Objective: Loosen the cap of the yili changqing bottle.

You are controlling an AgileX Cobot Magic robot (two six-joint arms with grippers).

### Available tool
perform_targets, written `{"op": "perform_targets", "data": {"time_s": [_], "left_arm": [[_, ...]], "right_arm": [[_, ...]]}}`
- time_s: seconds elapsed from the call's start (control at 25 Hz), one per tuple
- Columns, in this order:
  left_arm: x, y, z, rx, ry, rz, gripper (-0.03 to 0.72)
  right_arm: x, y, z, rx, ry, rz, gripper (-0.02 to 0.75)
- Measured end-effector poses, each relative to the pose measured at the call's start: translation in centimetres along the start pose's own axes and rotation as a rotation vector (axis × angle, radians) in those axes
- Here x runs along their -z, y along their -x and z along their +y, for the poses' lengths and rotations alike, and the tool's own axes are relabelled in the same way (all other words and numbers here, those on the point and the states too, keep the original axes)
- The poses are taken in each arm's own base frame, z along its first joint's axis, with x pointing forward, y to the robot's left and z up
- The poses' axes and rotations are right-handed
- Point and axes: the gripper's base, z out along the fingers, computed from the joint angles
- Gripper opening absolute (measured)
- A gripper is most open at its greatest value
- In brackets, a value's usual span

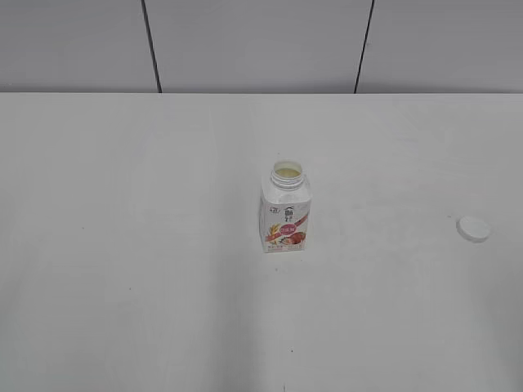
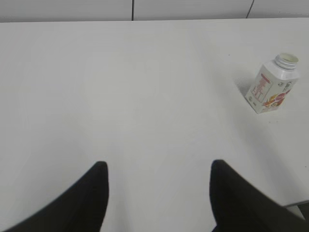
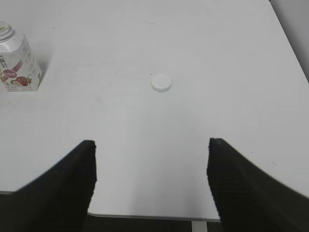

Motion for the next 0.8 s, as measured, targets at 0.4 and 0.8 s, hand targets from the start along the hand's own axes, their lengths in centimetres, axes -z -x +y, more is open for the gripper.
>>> {"op": "perform_targets", "data": {"time_s": [0.4,0.8], "left_arm": [[0.00,-0.06,-0.26,0.016,-0.029,0.006,0.419],[0.13,-0.15,-0.54,0.103,0.123,-0.006,0.418]], "right_arm": [[0.00,0.00,0.00,0.000,0.000,0.000,0.565],[0.00,-0.02,-0.12,0.007,-0.013,0.003,0.565]]}}
